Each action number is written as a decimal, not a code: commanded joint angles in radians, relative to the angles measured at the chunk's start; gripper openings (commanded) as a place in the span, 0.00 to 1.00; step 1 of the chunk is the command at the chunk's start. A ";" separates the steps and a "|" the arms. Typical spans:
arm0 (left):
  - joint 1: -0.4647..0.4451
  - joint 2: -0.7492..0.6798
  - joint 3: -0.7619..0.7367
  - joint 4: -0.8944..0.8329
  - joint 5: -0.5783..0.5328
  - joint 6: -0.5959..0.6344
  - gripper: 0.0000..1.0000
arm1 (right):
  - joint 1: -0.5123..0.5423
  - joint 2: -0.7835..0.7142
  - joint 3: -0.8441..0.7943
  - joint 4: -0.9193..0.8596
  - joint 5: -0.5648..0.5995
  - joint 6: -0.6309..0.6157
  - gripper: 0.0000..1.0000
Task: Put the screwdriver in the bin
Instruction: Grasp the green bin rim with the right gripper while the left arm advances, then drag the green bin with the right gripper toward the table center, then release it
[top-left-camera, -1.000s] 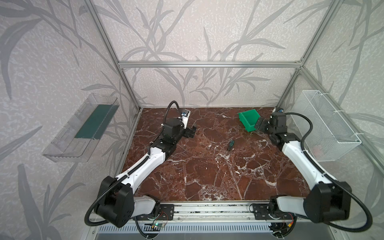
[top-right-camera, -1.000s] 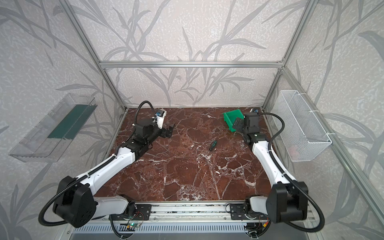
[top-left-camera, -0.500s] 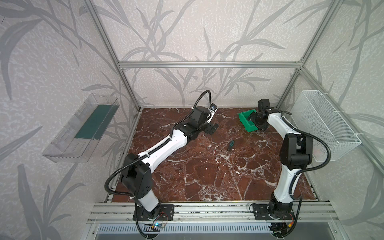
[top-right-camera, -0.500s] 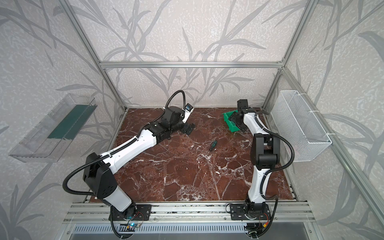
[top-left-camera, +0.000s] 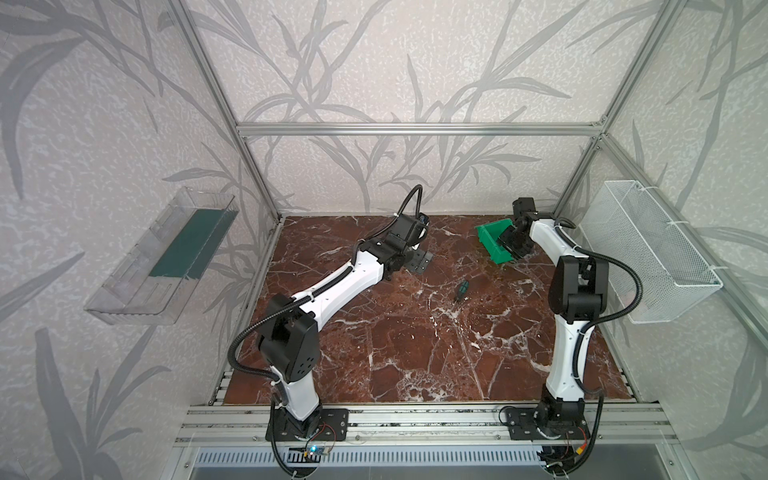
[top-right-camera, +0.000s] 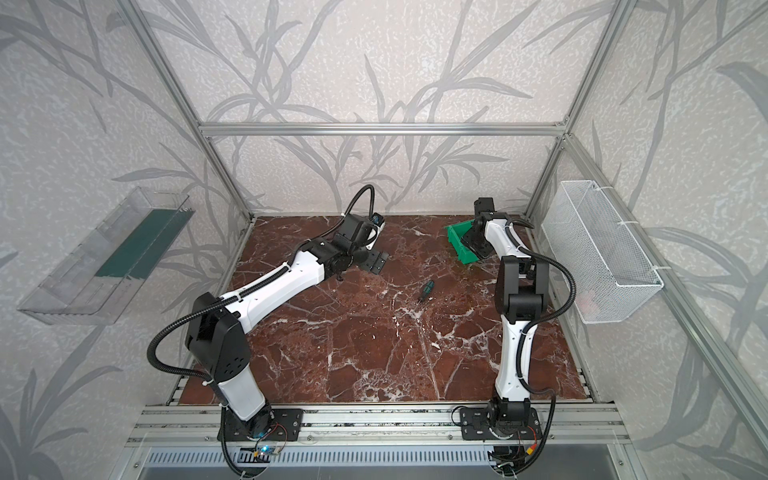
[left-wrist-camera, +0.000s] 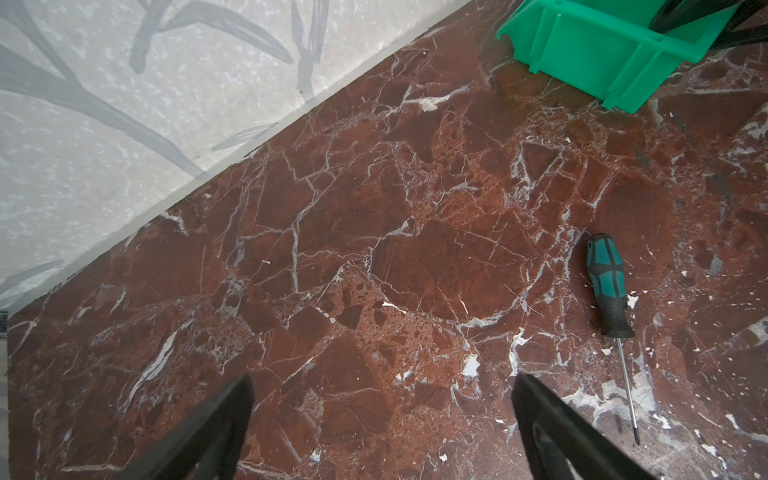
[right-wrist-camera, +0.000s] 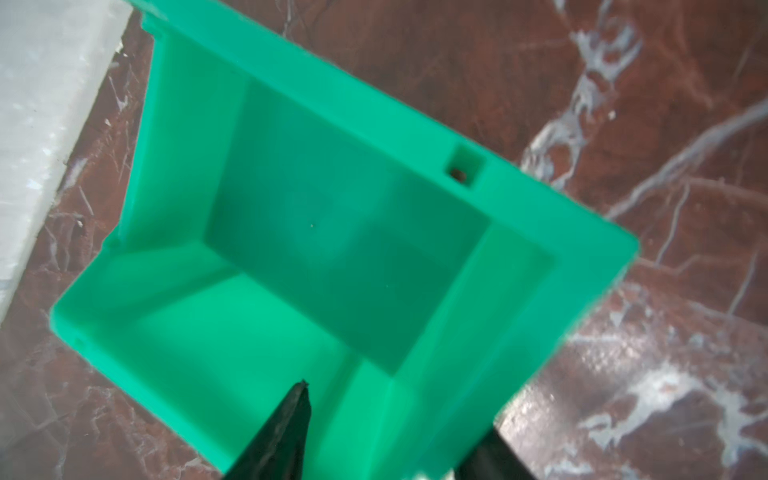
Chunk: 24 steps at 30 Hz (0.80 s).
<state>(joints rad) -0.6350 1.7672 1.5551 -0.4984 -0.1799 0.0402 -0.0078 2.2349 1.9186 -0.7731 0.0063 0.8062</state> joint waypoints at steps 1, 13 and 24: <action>-0.004 -0.014 0.034 -0.032 -0.038 0.003 0.99 | -0.004 0.016 0.069 -0.087 0.047 -0.039 0.40; 0.010 -0.070 0.044 -0.087 -0.294 -0.039 0.99 | 0.039 -0.025 0.216 -0.122 0.079 -0.339 0.00; 0.197 -0.260 -0.148 -0.155 -0.141 -0.278 0.99 | 0.403 -0.242 -0.039 0.103 -0.277 -0.864 0.00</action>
<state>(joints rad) -0.4728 1.5719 1.4673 -0.6060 -0.3584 -0.1482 0.3145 2.0438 1.9274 -0.7372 -0.1104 0.1379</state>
